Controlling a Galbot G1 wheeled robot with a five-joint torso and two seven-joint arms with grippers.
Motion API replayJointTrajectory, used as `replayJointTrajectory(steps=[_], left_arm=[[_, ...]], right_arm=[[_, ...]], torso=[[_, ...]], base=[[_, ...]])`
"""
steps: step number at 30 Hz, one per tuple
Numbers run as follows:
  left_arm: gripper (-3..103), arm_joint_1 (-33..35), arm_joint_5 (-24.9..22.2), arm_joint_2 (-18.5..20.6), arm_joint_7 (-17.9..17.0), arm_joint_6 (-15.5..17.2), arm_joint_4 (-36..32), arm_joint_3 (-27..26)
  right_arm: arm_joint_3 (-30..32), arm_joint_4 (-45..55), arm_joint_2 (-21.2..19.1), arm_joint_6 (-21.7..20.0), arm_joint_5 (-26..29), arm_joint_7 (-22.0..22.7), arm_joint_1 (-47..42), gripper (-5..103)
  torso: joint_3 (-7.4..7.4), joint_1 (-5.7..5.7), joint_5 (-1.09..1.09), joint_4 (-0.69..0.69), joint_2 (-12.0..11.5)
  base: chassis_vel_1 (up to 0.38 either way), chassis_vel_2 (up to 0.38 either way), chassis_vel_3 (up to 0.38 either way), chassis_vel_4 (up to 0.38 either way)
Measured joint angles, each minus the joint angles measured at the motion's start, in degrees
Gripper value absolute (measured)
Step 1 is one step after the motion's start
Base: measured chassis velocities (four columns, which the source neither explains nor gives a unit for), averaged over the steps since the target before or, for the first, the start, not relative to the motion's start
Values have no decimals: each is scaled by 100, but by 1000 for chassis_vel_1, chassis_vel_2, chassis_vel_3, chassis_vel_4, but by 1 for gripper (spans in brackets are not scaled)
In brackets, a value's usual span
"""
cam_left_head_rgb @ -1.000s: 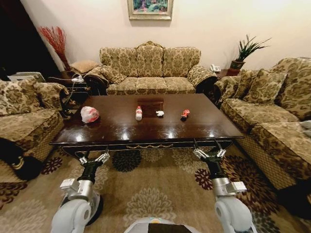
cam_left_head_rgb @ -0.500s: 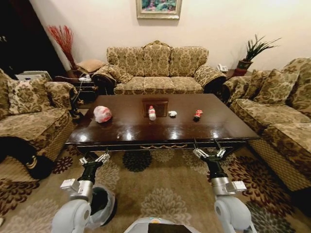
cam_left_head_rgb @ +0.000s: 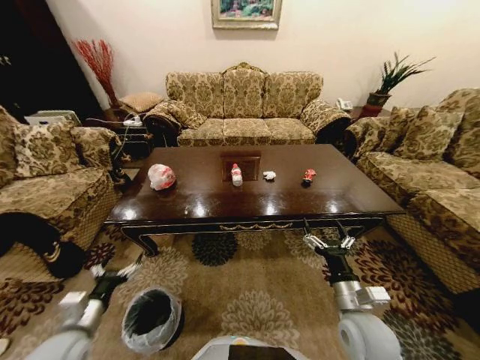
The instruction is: Move to the front of the table and place the trash on the table into the trash bin.
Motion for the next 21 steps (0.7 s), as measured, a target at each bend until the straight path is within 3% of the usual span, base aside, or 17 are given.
replayJointTrajectory(steps=[3, 11, 15, 21], left_arm=[[100, 304, 269, 183, 169, 91, 476, 3], [100, 303, 403, 384, 361, 249, 1072, 80], [102, 125, 384, 415, 358, 228, 1368, 247], [98, -220, 410, 273, 391, 5, 1810, 390]], right_arm=[[37, -214, -33, 112, 295, -105, -139, 100], [-59, -756, -147, 273, 636, -179, -12, 100], [-261, -919, -96, 238, 549, -229, 136, 100], [-657, -1128, -98, 118, 464, -234, 474, 100]], torso=[[0, 0, 2, -1, 0], [1, 0, 3, -2, 0], [0, 0, 2, -3, 0], [1, 0, 5, 1, 0]], base=[[0, 0, 0, 0], [0, 0, 0, 0], [0, 0, 0, 0], [0, 0, 0, 0]])
